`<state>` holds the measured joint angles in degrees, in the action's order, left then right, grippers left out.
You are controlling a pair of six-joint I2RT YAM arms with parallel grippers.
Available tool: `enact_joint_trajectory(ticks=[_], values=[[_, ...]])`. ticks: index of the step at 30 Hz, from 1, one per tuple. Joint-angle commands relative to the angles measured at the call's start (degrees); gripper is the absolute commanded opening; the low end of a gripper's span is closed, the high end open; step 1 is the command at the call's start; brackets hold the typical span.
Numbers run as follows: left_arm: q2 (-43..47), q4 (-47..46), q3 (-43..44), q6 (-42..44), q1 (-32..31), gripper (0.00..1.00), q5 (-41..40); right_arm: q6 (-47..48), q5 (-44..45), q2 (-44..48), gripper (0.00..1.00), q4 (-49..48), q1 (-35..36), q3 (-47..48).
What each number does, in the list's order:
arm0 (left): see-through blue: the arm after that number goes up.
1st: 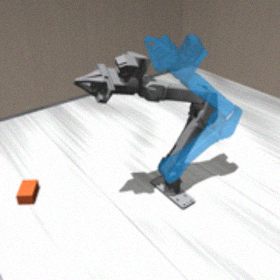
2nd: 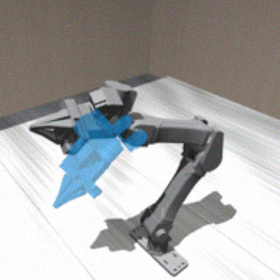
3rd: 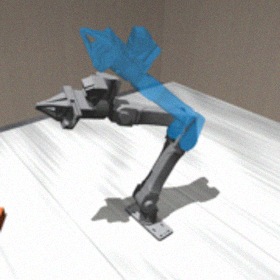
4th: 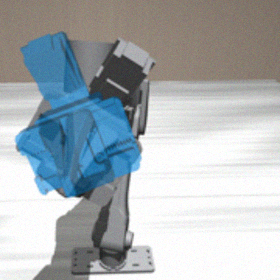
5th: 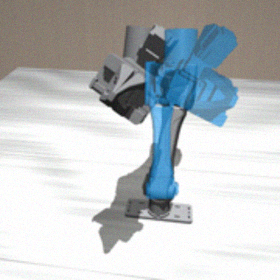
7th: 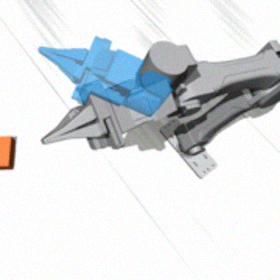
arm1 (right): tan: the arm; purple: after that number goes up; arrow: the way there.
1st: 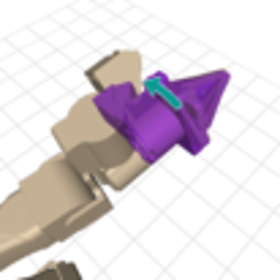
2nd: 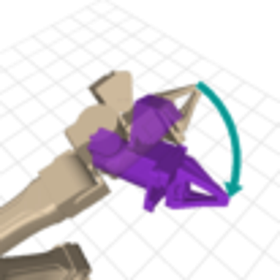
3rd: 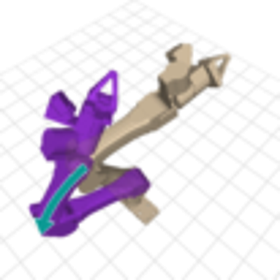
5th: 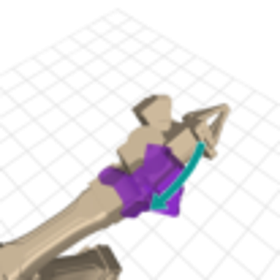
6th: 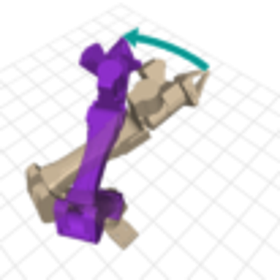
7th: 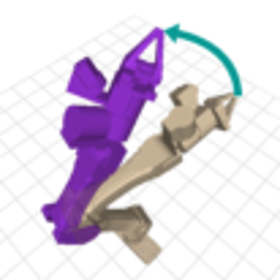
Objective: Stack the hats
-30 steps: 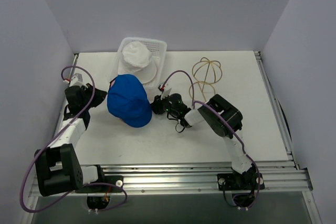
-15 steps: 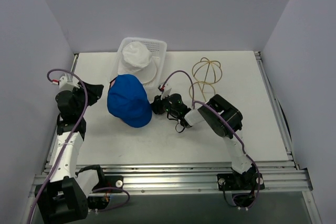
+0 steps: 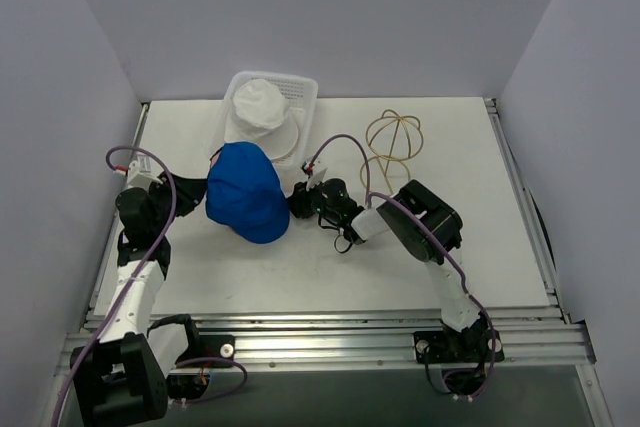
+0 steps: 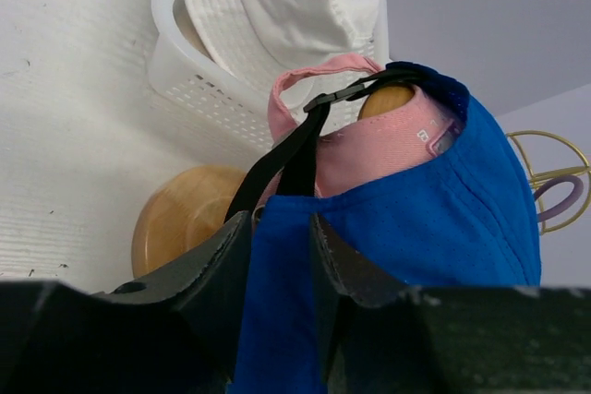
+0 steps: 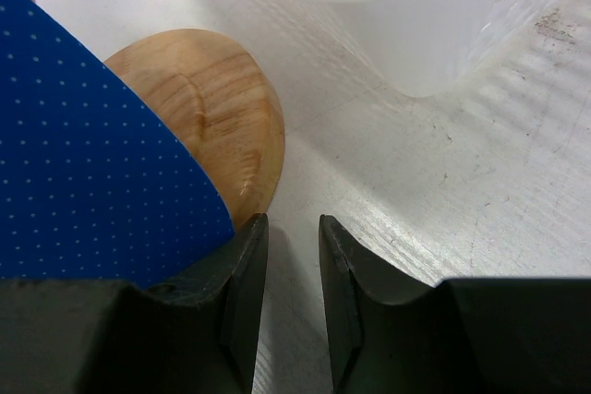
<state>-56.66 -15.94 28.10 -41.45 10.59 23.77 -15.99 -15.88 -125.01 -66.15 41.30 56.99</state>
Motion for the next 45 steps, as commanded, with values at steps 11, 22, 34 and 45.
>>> enact_joint_trajectory(ticks=[11, 22, 34, 45], values=[[-0.11, -4.71, -0.32, -1.0, 0.13, 0.02, -1.17, 0.08, -0.2, 2.67, 0.26, 0.85, 0.27, -0.92], [5.49, 5.55, 0.29, 2.16, 0.22, 0.02, -11.11, -0.62, -0.03, 1.96, 0.26, 0.14, 0.27, -1.18], [33.79, 6.56, -15.32, -8.37, 0.22, 0.38, -6.64, -1.41, -0.29, 3.19, 0.26, 0.41, 0.63, -1.45], [48.57, 3.81, -26.25, -14.8, 0.05, 0.31, -1.27, -1.33, -0.2, 2.76, 0.26, 1.02, 0.89, -1.0]])
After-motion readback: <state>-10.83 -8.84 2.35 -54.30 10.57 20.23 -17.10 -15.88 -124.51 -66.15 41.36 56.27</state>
